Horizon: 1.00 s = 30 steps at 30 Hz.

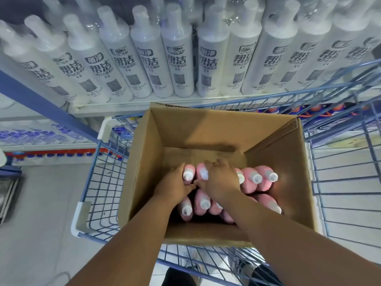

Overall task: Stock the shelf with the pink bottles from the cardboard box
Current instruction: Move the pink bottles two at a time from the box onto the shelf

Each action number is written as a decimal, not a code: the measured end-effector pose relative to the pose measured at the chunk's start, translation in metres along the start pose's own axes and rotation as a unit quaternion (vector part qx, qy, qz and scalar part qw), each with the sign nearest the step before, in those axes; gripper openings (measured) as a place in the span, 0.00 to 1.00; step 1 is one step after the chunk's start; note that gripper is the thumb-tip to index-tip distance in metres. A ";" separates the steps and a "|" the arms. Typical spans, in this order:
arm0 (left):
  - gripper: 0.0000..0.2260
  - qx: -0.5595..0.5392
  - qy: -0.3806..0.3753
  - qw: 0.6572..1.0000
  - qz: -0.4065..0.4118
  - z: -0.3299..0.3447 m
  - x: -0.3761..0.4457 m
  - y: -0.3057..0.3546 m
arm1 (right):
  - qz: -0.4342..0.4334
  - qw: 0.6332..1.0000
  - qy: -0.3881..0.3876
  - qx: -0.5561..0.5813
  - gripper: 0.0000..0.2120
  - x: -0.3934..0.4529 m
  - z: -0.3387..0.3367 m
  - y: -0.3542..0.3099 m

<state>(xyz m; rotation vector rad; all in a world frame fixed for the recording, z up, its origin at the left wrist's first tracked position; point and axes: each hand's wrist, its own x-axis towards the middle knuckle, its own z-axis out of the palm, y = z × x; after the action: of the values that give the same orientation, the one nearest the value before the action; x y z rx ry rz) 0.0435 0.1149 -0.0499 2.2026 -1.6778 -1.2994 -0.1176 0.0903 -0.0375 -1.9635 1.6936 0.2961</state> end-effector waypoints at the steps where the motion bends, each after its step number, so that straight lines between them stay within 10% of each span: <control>1: 0.14 -0.001 0.002 1.000 -0.006 0.001 0.003 -0.001 | 0.007 1.000 0.002 -0.005 0.25 0.002 0.000 -0.001; 9: 0.12 -0.006 0.068 0.997 -0.039 -0.004 0.009 -0.005 | 0.033 0.999 0.036 0.012 0.16 0.012 -0.007 -0.002; 15: 0.16 -0.057 0.122 0.990 -0.031 -0.031 -0.015 0.016 | 0.030 0.972 0.056 0.228 0.04 -0.008 -0.039 -0.007; 20: 0.15 -0.051 0.139 0.989 -0.001 -0.081 -0.047 0.052 | -0.001 0.943 0.089 0.322 0.23 -0.036 -0.105 -0.005; 30: 0.24 -0.084 0.221 0.967 0.095 -0.187 -0.117 0.150 | -0.048 0.889 0.157 0.427 0.17 -0.085 -0.252 -0.016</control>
<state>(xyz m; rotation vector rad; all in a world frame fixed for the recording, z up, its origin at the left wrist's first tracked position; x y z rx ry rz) 0.0487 0.0763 0.2141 1.9854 -1.4982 -0.7954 -0.1616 0.0334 0.2193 -1.4354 1.5077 -0.7329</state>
